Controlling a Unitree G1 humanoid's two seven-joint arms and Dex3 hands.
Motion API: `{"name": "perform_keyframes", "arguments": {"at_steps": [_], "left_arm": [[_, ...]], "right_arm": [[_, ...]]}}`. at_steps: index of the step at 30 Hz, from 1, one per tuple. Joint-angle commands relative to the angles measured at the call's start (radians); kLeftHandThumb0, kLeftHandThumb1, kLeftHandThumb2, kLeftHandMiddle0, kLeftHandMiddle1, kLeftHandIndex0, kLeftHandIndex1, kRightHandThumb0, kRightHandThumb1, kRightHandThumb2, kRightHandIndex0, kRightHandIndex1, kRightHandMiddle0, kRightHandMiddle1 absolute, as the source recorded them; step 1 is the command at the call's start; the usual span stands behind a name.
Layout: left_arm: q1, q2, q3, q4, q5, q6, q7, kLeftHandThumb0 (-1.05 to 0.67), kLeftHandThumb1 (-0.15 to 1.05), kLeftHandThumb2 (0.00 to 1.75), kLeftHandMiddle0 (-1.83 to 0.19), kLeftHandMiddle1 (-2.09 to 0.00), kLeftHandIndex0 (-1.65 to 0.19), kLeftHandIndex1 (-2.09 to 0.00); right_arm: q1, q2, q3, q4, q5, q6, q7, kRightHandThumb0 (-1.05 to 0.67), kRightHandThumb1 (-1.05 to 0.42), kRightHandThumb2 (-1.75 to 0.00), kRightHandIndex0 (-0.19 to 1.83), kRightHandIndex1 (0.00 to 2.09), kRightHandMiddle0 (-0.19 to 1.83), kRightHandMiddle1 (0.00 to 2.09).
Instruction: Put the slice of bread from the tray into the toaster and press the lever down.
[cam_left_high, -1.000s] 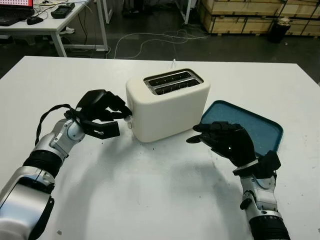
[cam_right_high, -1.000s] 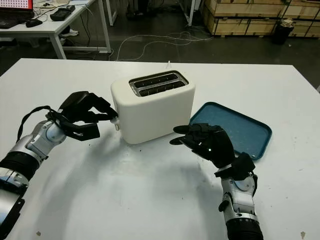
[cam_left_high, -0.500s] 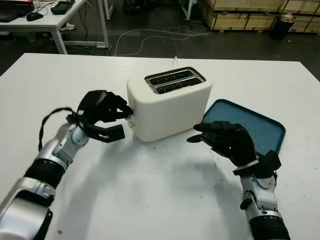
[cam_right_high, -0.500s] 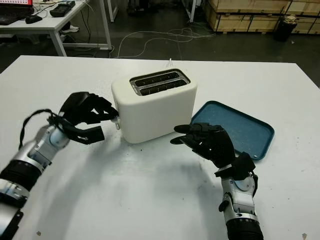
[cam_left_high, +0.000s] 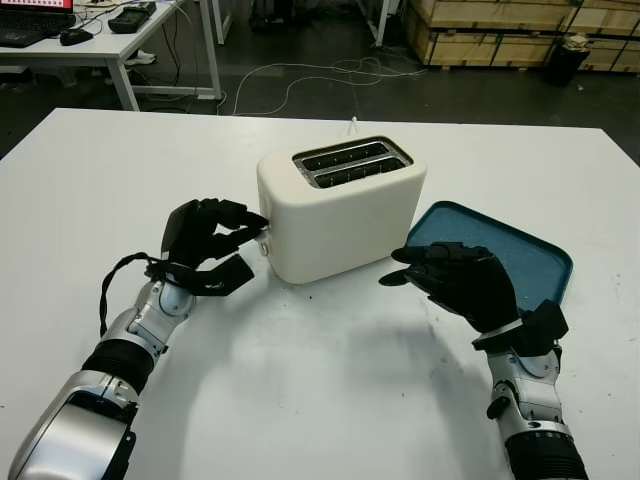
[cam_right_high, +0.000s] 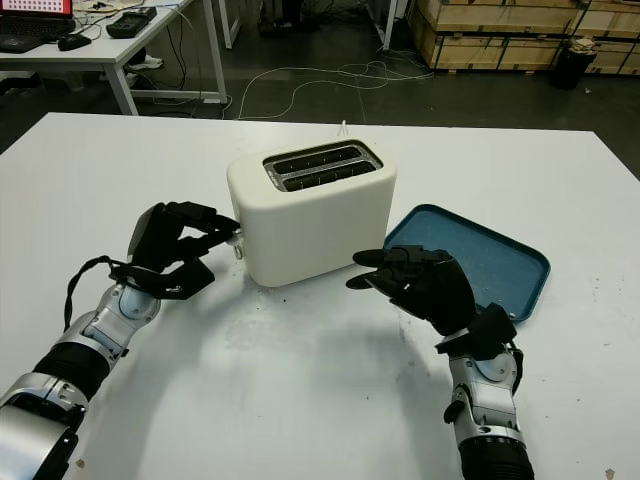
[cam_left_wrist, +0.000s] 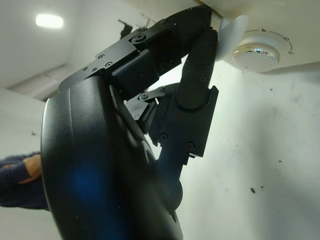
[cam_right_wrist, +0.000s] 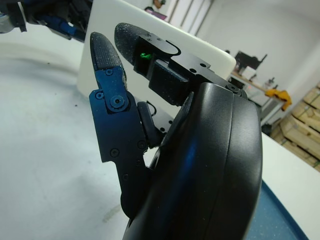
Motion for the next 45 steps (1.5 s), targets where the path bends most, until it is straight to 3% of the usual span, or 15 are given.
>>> {"name": "perform_keyframes", "arguments": {"at_steps": [1,8,13,18,21,28,33,45], "left_arm": [[0.072,-0.284,-0.208,0.163,0.147,0.152,-0.129,-0.23,0.92,0.19,-0.75,-0.99,-1.08,0.00],[0.068,-0.252,-0.218,0.129,0.157,0.139,-0.142,-0.24,0.92,0.19,-0.75,-0.90,-1.08,-0.01],[0.072,-0.172,-0.213,-0.022,0.144,0.108,-0.193,-0.29,0.92,0.23,-0.73,-0.88,-1.06,-0.01],[0.080,-0.076,-0.168,-0.230,0.124,0.089,-0.173,-0.26,0.92,0.15,-0.71,-1.33,-1.11,-0.04],[0.063,-0.038,-0.156,-0.292,0.132,0.109,-0.182,-0.26,0.92,0.11,-0.73,-1.36,-1.13,-0.06],[0.062,-0.013,-0.133,-0.373,0.140,0.117,-0.210,-0.25,0.92,0.04,-0.82,-1.26,-1.17,-0.08],[0.082,0.003,-0.141,-0.461,0.153,0.158,-0.265,-0.28,0.92,0.08,-0.82,-1.24,-1.16,-0.08],[0.127,0.047,-0.111,-0.619,0.194,0.189,-0.245,-0.27,0.91,0.03,-0.85,-1.38,-1.20,-0.13]], "right_arm": [[-0.024,-0.022,-0.010,0.013,-0.016,0.002,-0.002,-0.54,-0.92,-0.01,1.13,0.33,1.15,0.00],[-0.024,-0.017,-0.005,0.014,-0.013,0.009,0.001,-0.54,-0.92,-0.01,1.13,0.33,1.15,0.00],[-0.028,-0.011,-0.009,0.035,-0.004,-0.008,0.012,-0.55,-0.92,-0.01,1.13,0.33,1.14,0.00],[-0.029,-0.007,-0.010,0.036,-0.001,-0.007,0.013,-0.54,-0.92,0.00,1.13,0.33,1.14,0.00],[-0.028,-0.012,-0.006,0.028,-0.017,-0.003,0.002,-0.55,-0.92,-0.01,1.13,0.33,1.15,0.00],[-0.045,-0.008,-0.012,0.052,-0.027,-0.008,-0.010,-0.54,-0.92,-0.01,1.13,0.33,1.15,0.00],[-0.076,0.005,-0.023,0.100,-0.033,-0.029,-0.027,-0.56,-0.92,-0.01,1.14,0.34,1.15,0.00],[-0.087,0.011,-0.017,0.130,-0.057,-0.028,-0.062,-0.54,-0.92,-0.01,1.14,0.35,1.15,0.00]]}}
